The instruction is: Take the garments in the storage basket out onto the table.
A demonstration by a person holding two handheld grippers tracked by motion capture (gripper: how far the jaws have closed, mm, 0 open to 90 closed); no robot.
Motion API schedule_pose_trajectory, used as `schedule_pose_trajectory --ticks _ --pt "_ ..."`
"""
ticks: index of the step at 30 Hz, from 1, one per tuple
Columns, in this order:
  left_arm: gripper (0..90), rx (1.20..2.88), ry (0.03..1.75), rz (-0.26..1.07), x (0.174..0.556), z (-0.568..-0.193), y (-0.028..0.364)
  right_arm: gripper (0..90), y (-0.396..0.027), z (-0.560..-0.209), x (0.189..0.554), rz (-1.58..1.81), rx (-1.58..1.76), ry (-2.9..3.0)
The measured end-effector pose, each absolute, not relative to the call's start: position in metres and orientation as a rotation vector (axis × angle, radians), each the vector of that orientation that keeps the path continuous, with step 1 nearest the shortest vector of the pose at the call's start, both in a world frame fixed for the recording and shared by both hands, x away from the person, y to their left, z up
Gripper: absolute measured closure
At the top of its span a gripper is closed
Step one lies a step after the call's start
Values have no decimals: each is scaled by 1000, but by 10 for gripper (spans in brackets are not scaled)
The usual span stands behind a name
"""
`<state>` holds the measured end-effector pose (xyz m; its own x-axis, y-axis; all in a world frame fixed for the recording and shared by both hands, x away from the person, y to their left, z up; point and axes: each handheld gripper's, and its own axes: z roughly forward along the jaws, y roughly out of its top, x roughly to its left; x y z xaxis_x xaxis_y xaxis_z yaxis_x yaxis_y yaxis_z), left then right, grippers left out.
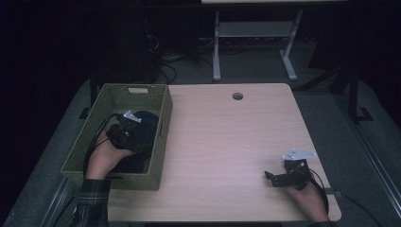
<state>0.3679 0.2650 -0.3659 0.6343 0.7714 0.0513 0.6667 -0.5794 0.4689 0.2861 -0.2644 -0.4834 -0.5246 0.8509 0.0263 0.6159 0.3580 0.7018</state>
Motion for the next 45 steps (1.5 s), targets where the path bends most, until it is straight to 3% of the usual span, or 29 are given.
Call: schedule_pose_trajectory --ticks 12,14,19,21,22,25,38,45 --pt "169 2500 1202 310 380 -380 263 15 -264 -483 286 956 1290 2283" --pt "228 2499 1200 290 380 -380 263 15 -264 -483 286 956 1290 2283" --pt "532 2526 1200 265 379 -377 264 15 -264 -483 286 955 1291 2283" --pt "577 2536 1206 233 379 -377 263 15 -264 -483 286 955 1291 2283" --pt "676 2546 1201 211 379 -377 262 15 -264 -483 286 956 1291 2283" --pt "739 2559 1202 198 381 -376 263 15 -264 -483 286 956 1290 2283" --pt "762 2540 1198 139 384 -350 276 15 -264 -483 286 957 1288 2292" --pt "762 2528 1195 169 382 -326 281 15 -264 -483 286 958 1288 2292"
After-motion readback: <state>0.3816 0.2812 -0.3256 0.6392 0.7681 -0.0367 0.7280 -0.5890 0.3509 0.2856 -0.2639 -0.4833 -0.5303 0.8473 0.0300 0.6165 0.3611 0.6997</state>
